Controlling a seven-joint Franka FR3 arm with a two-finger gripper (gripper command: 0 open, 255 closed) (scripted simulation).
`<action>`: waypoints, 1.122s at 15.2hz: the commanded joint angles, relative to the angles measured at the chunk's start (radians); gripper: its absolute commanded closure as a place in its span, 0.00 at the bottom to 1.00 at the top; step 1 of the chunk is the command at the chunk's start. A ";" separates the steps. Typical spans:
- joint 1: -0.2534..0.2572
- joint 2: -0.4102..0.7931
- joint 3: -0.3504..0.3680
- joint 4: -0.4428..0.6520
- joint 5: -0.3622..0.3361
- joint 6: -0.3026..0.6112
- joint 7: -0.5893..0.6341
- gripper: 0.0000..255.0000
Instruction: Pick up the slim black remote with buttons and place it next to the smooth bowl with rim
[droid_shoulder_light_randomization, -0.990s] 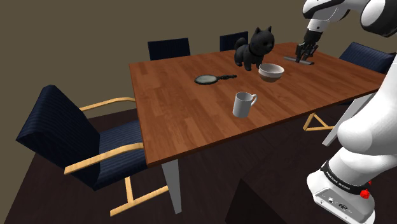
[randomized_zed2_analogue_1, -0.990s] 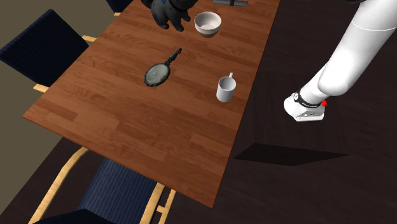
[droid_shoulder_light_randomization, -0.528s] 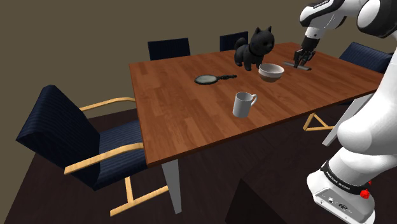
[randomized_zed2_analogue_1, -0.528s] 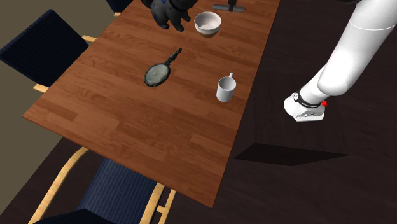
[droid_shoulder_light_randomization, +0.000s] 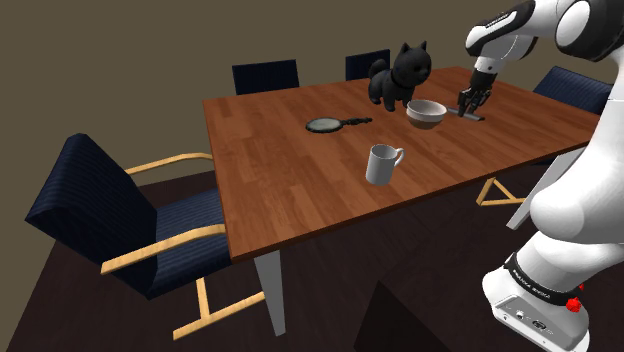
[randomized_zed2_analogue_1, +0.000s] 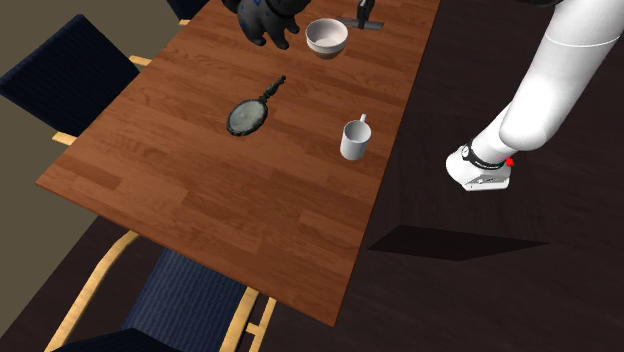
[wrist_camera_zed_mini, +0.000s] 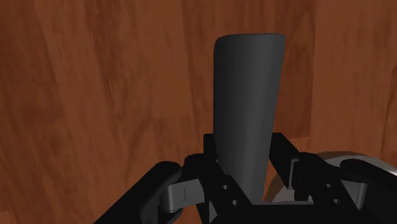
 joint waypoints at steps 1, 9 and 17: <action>0.000 0.010 0.002 -0.014 0.004 0.024 -0.003 1.00; -0.004 0.056 0.008 -0.059 0.021 0.113 -0.019 1.00; -0.004 0.064 0.010 -0.064 0.024 0.126 -0.021 1.00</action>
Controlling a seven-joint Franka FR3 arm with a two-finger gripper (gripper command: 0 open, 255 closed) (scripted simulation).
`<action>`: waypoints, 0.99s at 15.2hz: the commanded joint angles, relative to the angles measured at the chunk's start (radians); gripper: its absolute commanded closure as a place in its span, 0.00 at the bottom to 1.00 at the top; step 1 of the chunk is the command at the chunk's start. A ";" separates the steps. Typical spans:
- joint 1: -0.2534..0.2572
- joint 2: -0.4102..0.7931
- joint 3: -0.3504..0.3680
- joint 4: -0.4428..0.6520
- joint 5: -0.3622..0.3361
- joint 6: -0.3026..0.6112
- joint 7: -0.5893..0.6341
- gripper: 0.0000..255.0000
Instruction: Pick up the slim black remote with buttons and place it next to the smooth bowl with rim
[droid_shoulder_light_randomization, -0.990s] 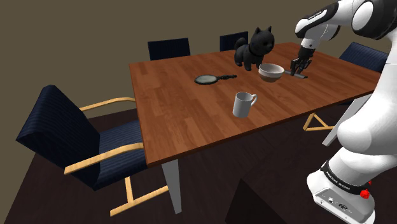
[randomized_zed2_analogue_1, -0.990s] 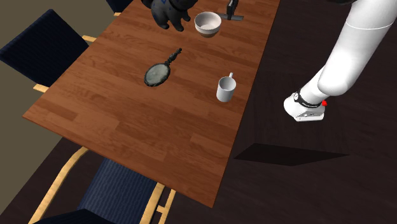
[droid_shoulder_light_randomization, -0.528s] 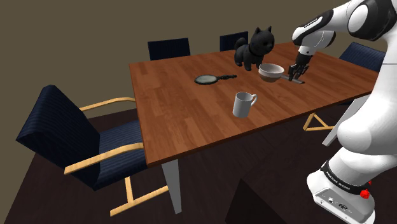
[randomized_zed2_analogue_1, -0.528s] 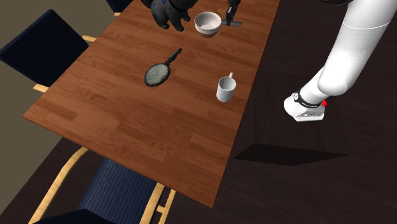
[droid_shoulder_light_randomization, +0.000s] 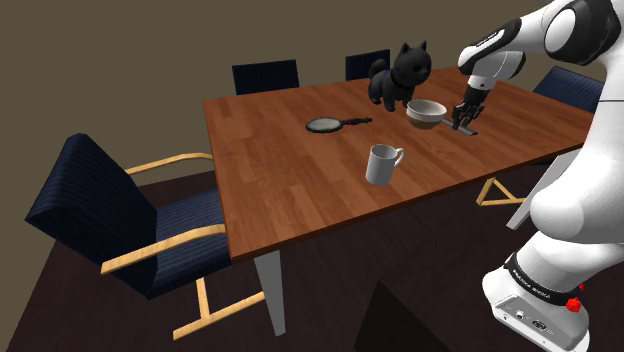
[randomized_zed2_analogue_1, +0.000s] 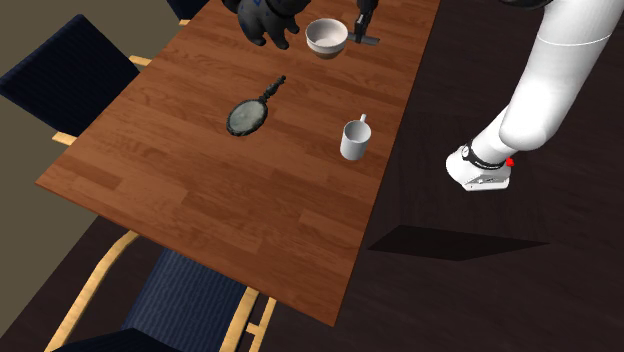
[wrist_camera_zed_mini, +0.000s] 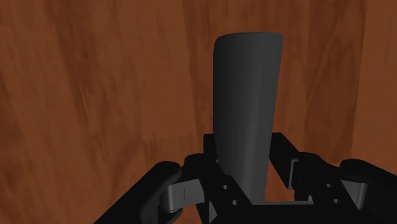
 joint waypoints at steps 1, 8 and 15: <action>0.000 0.000 0.000 0.000 0.000 0.000 0.000 1.00; 0.000 -0.014 -0.003 0.014 -0.006 -0.028 0.004 0.00; -0.001 -0.047 -0.009 0.063 -0.019 -0.109 0.012 0.00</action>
